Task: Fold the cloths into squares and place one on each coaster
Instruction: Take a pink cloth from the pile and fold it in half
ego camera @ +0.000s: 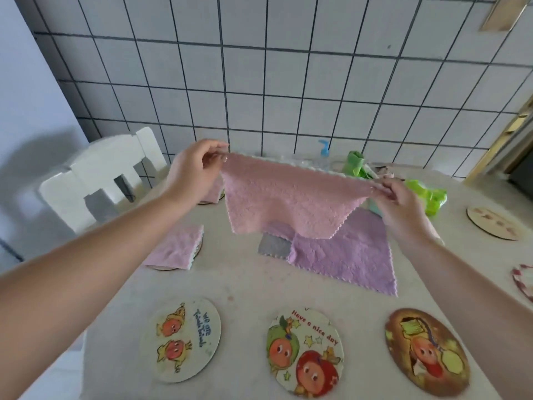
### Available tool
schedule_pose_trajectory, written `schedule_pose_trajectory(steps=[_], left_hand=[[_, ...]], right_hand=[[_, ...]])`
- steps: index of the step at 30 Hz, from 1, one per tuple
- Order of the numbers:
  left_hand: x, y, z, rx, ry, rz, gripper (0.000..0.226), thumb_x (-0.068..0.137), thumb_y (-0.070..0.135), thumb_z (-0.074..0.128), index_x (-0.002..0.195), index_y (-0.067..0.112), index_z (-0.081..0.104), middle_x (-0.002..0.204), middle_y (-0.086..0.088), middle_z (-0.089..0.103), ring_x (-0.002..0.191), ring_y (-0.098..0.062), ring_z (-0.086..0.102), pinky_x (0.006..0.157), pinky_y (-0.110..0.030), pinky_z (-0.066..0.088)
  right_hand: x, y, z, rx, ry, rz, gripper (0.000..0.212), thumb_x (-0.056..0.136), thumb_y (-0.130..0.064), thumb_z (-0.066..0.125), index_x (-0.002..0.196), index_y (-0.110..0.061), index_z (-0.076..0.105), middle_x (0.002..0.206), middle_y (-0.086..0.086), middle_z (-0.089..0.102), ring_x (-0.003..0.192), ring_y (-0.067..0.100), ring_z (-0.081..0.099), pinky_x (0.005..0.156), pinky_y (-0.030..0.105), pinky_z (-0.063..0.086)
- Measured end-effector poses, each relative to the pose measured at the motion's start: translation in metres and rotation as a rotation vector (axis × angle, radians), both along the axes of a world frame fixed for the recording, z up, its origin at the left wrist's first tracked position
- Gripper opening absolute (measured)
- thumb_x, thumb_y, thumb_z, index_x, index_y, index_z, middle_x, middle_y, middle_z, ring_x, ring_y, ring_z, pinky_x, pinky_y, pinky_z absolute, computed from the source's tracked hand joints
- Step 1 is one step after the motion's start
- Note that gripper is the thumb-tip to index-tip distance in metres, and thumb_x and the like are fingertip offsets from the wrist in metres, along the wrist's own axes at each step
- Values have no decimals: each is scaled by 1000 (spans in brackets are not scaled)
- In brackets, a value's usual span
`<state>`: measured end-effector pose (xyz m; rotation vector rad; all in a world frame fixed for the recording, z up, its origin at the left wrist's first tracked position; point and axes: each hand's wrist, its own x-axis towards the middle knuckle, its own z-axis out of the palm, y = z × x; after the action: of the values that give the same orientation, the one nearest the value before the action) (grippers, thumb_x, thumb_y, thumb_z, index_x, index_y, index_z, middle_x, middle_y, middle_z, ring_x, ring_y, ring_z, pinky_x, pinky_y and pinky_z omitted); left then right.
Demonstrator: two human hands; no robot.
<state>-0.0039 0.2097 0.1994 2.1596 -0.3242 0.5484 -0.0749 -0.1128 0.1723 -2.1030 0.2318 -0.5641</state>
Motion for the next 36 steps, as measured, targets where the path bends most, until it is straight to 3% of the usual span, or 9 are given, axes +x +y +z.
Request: schedule_pose_trajectory(steps=[4,6,9,13,19,24,28,31,36], left_hand=[[-35,33,-58,47,125,-145,20,91,18,56,91,37,61,85,16,62,79,4,59,77,-23,47],[-56,47,-89,49,180,-202,27,89,17,56,87,44,59,85,19,64,81,2,59,77,-24,49],[-98,58,-138,86,311,-275,31,89,3,56,87,34,57,81,20,63,75,2,58,68,-14,45],[-144,70,-197,136,518,-293,12,85,35,48,90,39,58,86,17,66,77,-7,64,70,-38,53],[-173,72,-210,285,564,-281,16,90,12,53,91,26,61,80,18,62,73,-3,58,64,-30,47],[-174,72,-218,282,643,-284,12,93,17,52,91,28,58,73,16,58,61,3,53,55,-18,36],[-168,72,-226,231,705,-272,18,92,17,53,86,34,55,66,8,58,53,-2,51,52,-24,40],[-154,67,-229,190,721,-245,20,92,17,53,88,37,55,79,11,63,71,-7,60,67,-33,49],[-122,51,-235,132,731,-170,23,90,12,55,93,34,58,94,14,62,92,-4,58,80,-25,44]], right_hand=[[-62,26,-49,140,115,55,18,87,-15,60,81,-32,60,86,-12,63,74,-3,54,70,17,41],[-92,36,-71,147,210,84,15,89,-16,58,81,-28,60,82,-13,61,71,-1,53,64,18,39],[-131,50,-104,84,382,125,13,91,-21,55,79,-18,55,63,-5,49,51,5,39,48,19,28],[-162,65,-141,-30,520,148,12,93,-20,52,81,-20,53,57,-2,50,41,4,36,40,17,27],[-181,70,-168,-116,654,93,7,93,-25,53,86,-23,55,71,-3,62,63,12,56,53,25,37],[-187,67,-182,-94,748,50,12,93,-25,53,86,-16,55,70,4,62,64,20,57,54,30,38],[-185,64,-188,-89,779,37,10,93,-23,53,86,-18,56,71,3,62,66,20,57,56,30,39],[-177,60,-189,-90,769,38,12,93,-22,53,85,-13,57,68,5,62,64,21,57,54,30,39],[-149,50,-193,-87,744,73,8,93,-21,51,88,-17,56,74,6,63,71,25,58,55,29,37]])
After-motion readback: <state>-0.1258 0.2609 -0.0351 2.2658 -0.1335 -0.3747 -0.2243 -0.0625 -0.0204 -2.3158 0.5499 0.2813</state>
